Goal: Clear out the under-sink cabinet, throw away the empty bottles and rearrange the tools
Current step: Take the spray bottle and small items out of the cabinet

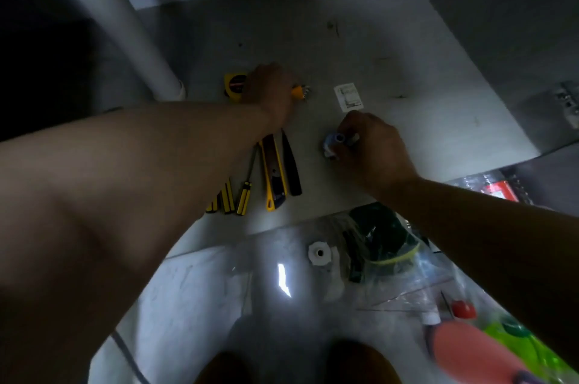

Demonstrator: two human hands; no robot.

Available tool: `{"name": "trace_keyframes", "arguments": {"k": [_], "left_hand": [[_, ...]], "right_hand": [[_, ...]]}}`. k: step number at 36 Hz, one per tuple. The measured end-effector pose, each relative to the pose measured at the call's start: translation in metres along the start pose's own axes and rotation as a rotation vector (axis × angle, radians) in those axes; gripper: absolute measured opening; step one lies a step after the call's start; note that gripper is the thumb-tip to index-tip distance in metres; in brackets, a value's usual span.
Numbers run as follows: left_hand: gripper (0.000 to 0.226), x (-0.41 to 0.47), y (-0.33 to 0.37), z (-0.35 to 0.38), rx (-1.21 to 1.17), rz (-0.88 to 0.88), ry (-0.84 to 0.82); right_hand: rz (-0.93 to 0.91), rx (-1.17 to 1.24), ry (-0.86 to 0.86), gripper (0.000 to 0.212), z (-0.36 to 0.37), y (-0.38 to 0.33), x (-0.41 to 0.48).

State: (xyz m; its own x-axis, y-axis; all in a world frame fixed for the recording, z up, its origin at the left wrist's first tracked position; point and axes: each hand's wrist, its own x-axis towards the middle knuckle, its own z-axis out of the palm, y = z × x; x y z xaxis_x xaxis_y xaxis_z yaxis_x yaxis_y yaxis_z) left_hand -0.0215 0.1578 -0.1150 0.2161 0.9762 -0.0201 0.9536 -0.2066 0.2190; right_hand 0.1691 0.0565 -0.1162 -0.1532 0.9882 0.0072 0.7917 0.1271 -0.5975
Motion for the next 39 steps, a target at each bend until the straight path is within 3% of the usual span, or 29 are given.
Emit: {"name": "trace_keyframes", "arguments": {"k": [7,13,20,31,39], "left_hand": [[0.02,-0.044,0.006,-0.025,-0.383,0.042,-0.054],[0.012,-0.118,0.016,-0.059,-0.49,0.061,-0.153],[0.017,-0.197,0.027,-0.07,-0.521,0.045,-0.253],[0.036,-0.246,0.016,-0.039,-0.494,-0.066,-0.61],[0.016,-0.28,-0.019,0.005,-0.46,-0.187,-0.768]], "right_hand": [[-0.014,0.073,-0.173,0.008,-0.025,-0.003,-0.015],[-0.117,-0.019,-0.346,0.003,-0.052,-0.014,-0.067],[-0.088,-0.138,-0.497,0.008,-0.051,-0.023,-0.137],[-0.005,-0.232,-0.57,0.014,0.014,-0.023,-0.172],[0.174,-0.283,-0.511,0.021,0.084,-0.02,-0.165]]}}
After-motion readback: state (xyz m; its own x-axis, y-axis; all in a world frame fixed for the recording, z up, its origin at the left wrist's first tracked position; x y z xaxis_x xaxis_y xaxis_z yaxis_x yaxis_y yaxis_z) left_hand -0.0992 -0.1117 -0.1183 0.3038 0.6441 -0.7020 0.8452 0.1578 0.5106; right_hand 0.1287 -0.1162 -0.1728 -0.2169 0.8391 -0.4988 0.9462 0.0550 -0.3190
